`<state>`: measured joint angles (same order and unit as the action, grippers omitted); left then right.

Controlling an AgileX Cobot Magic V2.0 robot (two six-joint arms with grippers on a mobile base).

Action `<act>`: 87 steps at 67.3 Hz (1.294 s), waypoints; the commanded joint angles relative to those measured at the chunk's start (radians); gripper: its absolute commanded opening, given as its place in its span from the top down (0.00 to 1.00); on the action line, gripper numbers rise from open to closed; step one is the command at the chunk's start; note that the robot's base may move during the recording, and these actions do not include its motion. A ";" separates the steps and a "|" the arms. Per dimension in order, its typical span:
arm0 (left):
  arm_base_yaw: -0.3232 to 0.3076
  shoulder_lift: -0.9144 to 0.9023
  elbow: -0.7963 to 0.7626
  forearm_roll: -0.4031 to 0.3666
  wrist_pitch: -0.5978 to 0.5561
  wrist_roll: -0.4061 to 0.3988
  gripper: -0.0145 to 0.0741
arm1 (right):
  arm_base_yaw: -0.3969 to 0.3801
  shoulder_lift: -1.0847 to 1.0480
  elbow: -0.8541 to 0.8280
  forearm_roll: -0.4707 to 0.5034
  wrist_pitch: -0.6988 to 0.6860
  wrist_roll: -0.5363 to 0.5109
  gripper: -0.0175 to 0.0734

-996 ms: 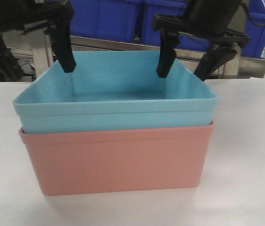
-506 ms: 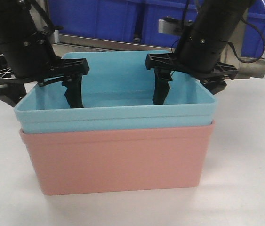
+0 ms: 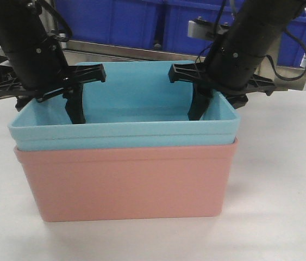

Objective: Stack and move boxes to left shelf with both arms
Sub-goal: 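Grip both side walls of the stacked boxes with both grippers, then lift the stacked boxes off the table with both grippers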

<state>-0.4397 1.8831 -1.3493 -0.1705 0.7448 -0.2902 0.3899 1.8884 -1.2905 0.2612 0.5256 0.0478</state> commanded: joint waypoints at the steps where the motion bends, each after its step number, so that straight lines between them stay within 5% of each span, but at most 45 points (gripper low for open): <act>1: -0.005 -0.008 -0.003 0.000 -0.036 0.103 0.85 | -0.002 -0.010 0.006 -0.019 0.011 -0.018 0.78; 24: -0.021 -0.121 -0.003 0.038 -0.014 0.095 0.85 | -0.002 -0.122 0.003 -0.019 0.042 -0.017 0.78; 42: -0.158 -0.320 -0.003 0.356 0.038 -0.165 0.85 | -0.002 -0.330 0.003 -0.019 0.067 0.013 0.78; 53: -0.252 -0.403 -0.025 0.459 0.105 -0.269 0.85 | 0.000 -0.447 -0.003 -0.027 0.112 0.013 0.78; 64: -0.321 -0.445 -0.087 0.499 0.165 -0.292 0.85 | 0.027 -0.505 -0.053 -0.055 0.188 0.019 0.78; 74: -0.370 -0.457 -0.141 0.534 0.194 -0.319 0.85 | 0.103 -0.519 -0.103 -0.142 0.202 0.102 0.78; 87: -0.416 -0.457 -0.190 0.591 0.217 -0.370 0.85 | 0.230 -0.514 -0.122 -0.415 0.189 0.347 0.78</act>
<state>-0.8043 1.4789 -1.4817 0.4274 1.0957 -0.6980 0.5663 1.4133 -1.3601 -0.0633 0.8964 0.3147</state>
